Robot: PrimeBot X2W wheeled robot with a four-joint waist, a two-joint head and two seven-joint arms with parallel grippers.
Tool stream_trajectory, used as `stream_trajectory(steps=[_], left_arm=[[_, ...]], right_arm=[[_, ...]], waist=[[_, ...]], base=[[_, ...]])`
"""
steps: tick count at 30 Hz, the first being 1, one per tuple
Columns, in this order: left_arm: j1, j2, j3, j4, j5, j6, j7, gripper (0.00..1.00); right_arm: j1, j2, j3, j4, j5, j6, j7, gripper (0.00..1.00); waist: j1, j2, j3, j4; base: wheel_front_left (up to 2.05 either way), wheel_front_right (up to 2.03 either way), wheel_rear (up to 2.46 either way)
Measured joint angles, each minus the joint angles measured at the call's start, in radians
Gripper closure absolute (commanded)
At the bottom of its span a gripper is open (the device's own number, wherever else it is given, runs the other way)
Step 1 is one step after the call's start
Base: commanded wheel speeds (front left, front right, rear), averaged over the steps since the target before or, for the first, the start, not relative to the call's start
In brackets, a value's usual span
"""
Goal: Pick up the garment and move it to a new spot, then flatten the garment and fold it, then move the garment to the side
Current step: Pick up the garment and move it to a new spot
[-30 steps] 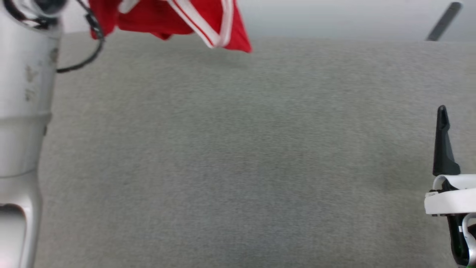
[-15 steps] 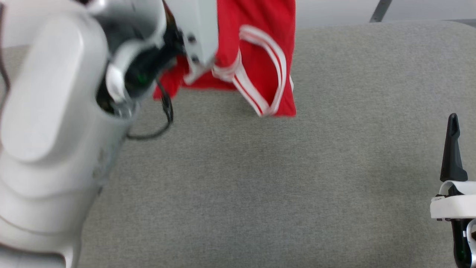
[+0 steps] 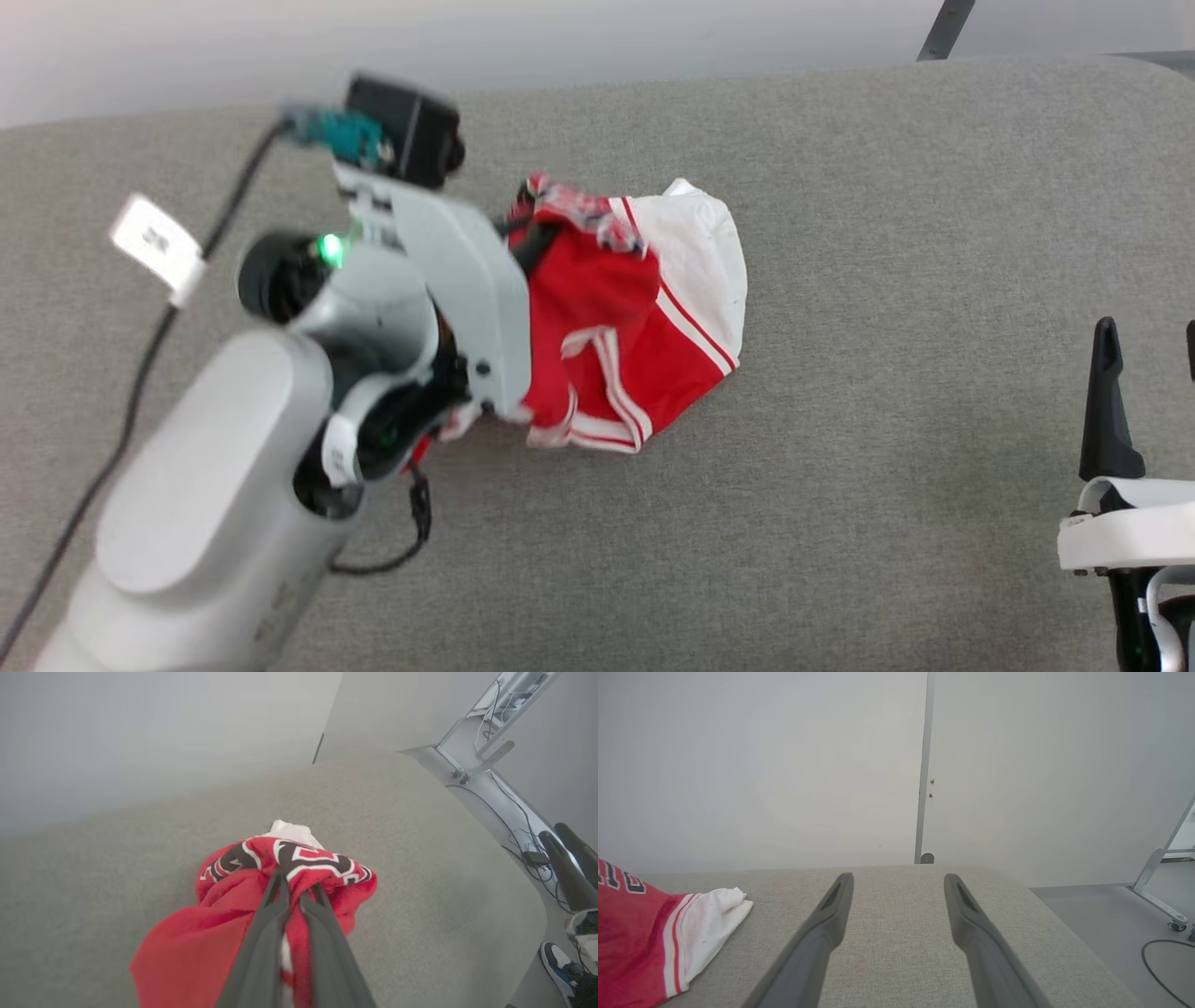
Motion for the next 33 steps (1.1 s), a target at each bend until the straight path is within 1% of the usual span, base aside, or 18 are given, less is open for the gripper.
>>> stream_trajectory(steps=[3,10,12,13,14,15,16,18,19,20,23,26,33], left_arm=[[0.062,0.005,-0.009,0.029,-0.017,-0.005,-0.010,1.00],[0.160,0.002,-0.025,0.146,-0.049,-0.038,-0.049,1.00],[0.175,0.001,-0.026,0.182,-0.057,-0.054,-0.062,1.00],[0.180,-0.001,-0.025,0.198,-0.064,-0.059,-0.066,0.98],[0.184,-0.002,-0.025,0.215,-0.071,-0.068,-0.067,0.88],[0.187,-0.003,-0.026,0.229,-0.071,-0.076,-0.076,0.88],[0.187,-0.003,-0.026,0.241,-0.071,-0.081,-0.083,0.65],[0.189,-0.003,-0.024,0.258,-0.078,-0.090,-0.088,0.45],[0.190,-0.002,-0.024,0.262,-0.078,-0.098,-0.095,0.04],[0.190,-0.002,-0.020,0.262,-0.080,-0.104,-0.102,0.00],[0.207,0.009,-0.014,0.259,-0.094,-0.114,-0.103,0.00],[0.224,0.028,0.013,0.240,-0.100,-0.118,-0.138,0.00],[0.299,0.072,0.088,0.179,-0.099,-0.127,-0.277,0.00]], right_arm=[[0.001,0.000,0.011,0.008,0.002,0.000,0.000,0.00],[0.001,0.000,0.032,0.021,0.006,0.000,0.002,0.00],[0.002,0.000,0.037,0.021,0.006,0.000,0.004,0.00],[0.002,0.000,0.040,0.022,0.006,0.000,0.005,0.00],[0.002,0.000,0.044,0.022,0.006,0.000,0.005,0.00],[0.002,0.000,0.047,0.022,0.006,0.000,0.005,0.00],[0.002,0.000,0.049,0.022,0.006,0.000,0.006,0.00],[0.004,0.000,0.053,0.020,0.005,0.000,0.008,0.00],[0.006,0.000,0.056,0.019,0.003,0.000,0.009,0.00],[0.009,0.000,0.059,0.019,0.001,0.000,0.009,0.00],[0.021,0.000,0.069,0.018,-0.002,0.000,0.015,0.00],[0.023,-0.002,0.085,0.018,-0.003,0.000,0.018,0.00],[0.040,-0.021,0.123,0.026,-0.003,0.000,0.027,0.00]], waist=[[0.0000,0.0000,-0.004,0.003],[0.0000,0.0000,-0.014,0.003],[0.0000,0.0000,-0.017,0.002],[0.0000,0.0000,-0.020,0.001],[0.0000,0.0000,-0.022,0.000],[0.0000,0.0000,-0.025,-0.001],[0.0000,0.0000,-0.028,-0.001],[0.0000,0.0000,-0.037,-0.001],[0.0000,0.0000,-0.043,-0.001],[0.0000,0.0000,-0.049,-0.001],[0.0000,0.0000,-0.070,0.000],[0.0000,0.0000,-0.095,0.001],[0.0000,0.0000,-0.156,0.008]], base=[[0.00,0.00,0.00],[0.00,0.00,0.00],[0.00,0.00,0.00],[0.00,0.00,0.00],[0.00,0.00,0.00],[0.00,0.00,0.00],[0.00,0.00,0.00],[0.00,0.00,0.00],[0.00,0.00,0.00],[0.00,0.00,0.00],[0.00,0.00,0.00],[0.00,0.00,0.00],[0.00,0.00,0.00]])
